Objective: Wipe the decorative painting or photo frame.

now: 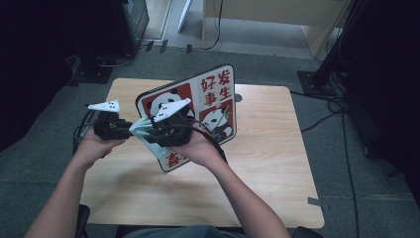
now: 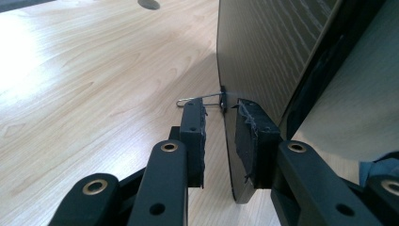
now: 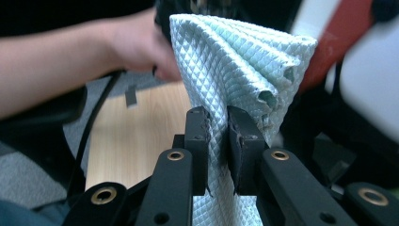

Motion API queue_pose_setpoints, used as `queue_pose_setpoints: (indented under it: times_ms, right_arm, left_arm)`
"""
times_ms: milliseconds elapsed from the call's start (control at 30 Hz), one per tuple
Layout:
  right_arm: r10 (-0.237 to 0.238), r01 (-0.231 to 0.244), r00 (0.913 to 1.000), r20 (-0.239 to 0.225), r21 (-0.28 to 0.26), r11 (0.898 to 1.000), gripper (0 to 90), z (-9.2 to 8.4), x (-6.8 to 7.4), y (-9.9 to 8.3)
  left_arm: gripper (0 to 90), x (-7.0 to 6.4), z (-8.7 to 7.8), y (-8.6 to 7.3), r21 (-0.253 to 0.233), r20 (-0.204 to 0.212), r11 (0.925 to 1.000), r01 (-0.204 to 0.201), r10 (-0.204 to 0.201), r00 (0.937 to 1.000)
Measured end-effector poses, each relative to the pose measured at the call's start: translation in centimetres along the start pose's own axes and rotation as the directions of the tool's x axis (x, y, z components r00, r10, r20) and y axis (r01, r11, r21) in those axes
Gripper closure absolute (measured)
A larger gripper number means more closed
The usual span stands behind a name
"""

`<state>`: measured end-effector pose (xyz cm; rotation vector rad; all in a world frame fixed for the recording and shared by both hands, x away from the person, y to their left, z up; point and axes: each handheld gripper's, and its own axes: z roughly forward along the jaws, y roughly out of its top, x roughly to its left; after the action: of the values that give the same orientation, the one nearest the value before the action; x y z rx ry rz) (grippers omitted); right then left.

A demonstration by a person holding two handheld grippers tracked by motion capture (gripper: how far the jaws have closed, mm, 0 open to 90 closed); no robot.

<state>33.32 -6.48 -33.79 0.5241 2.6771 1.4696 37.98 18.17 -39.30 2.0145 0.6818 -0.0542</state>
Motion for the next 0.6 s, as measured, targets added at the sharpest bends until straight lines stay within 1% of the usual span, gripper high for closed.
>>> queue_pose_setpoints:
  times_ms: [233,367,400,433,500,533,600]
  right_arm:
    - [-0.019,0.019,0.9998,0.004,-0.039,0.999,79.8,0.3,0.4,3.5]
    - [-0.017,0.018,0.9998,0.01,-0.059,0.998,79.8,0.5,0.5,5.1]
    - [-0.011,0.012,0.9999,0.011,-0.064,0.998,79.7,0.5,0.5,5.4]
    - [-0.016,0.017,0.9998,0.015,-0.071,0.997,79.6,0.5,0.4,5.7]
    - [0.0,0.002,0.9998,0.022,-0.08,0.997,79.5,0.6,0.3,6.1]
    - [0.006,-0.004,0.9998,0.021,-0.082,0.997,79.6,0.6,0.2,6.2]
    - [0.003,-0.001,0.9996,0.026,-0.083,0.997,79.6,0.6,0.1,6.2]
  left_arm:
    - [72.5,0.5,-0.6,-0.4,-0.01,-0.005,0.9998,0.018,-0.018,0.9998]
    - [72.2,0.6,-0.9,-0.5,-0.019,-0.005,0.9995,0.026,-0.026,0.9996]
    - [72.2,0.6,-0.9,-0.5,-0.019,-0.007,0.9995,0.025,-0.025,0.9997]
    - [72.2,0.6,-1.0,-0.5,-0.023,-0.007,0.9993,0.029,-0.029,0.9995]
    - [72.1,0.6,-1.0,-0.5,-0.025,-0.005,0.9993,0.028,-0.028,0.9996]
    - [72.2,0.6,-1.0,-0.5,-0.027,-0.006,0.9993,0.025,-0.025,0.9997]
    - [72.1,0.6,-1.0,-0.5,-0.026,-0.004,0.9993,0.026,-0.026,0.9996]
